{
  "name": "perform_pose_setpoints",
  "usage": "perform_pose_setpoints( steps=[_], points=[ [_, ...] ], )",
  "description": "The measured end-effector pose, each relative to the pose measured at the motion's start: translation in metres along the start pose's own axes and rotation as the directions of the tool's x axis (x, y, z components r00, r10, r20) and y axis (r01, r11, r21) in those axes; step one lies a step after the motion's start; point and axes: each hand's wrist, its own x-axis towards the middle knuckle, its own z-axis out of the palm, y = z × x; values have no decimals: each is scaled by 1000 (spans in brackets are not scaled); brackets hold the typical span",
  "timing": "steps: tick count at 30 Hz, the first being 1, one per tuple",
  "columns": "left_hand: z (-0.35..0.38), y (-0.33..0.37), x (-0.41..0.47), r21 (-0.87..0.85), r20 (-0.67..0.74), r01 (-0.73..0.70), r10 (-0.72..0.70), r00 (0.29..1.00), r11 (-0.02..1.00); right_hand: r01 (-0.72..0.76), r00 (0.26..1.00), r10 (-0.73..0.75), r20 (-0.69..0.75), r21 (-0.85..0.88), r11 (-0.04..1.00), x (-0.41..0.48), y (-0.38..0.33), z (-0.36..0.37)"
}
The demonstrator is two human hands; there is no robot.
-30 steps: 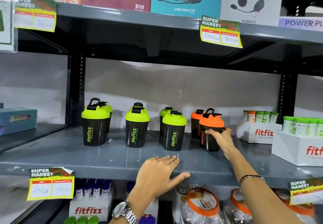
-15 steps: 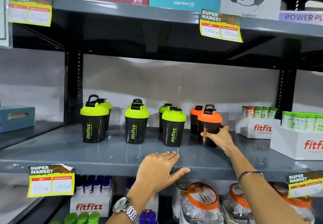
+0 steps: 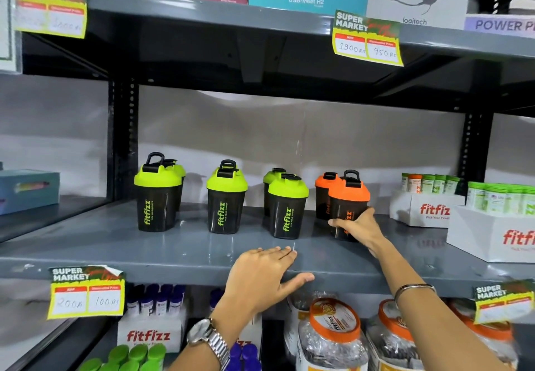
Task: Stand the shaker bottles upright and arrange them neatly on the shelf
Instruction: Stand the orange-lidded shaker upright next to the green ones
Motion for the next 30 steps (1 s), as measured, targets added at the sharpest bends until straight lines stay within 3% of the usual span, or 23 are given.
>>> perform_pose_setpoints(
  steps=[7,10,12,14,17,20,25,30],
  points=[
    [-2,0,-1,20,44,6,-7,999,1000,-17,1000,17,7,-11,1000,-5,-2,-3],
    [-8,2,10,-63,88,188,-182,979,980,-44,999,43,25,55,998,-5,2,-8],
    [-6,0,25,-112,60,408,-404,913,906,-61,998,58,34,78,995,-6,6,-11],
    [-3,-3,47,-227,138,612,-597,790,757,-62,997,60,38,53,997,-8,9,-11],
    [10,-2,77,-372,376,784,-692,617,497,-51,998,51,38,-11,999,-11,7,-8],
    [25,3,95,-344,413,860,-761,500,378,-62,998,62,7,-30,998,-11,4,-7],
    [37,2,102,-258,316,856,-798,512,448,-64,998,65,17,-62,996,-5,6,-6],
    [40,-16,104,-243,336,847,-778,531,473,-73,996,76,50,-70,995,-1,4,-4]
  ],
)
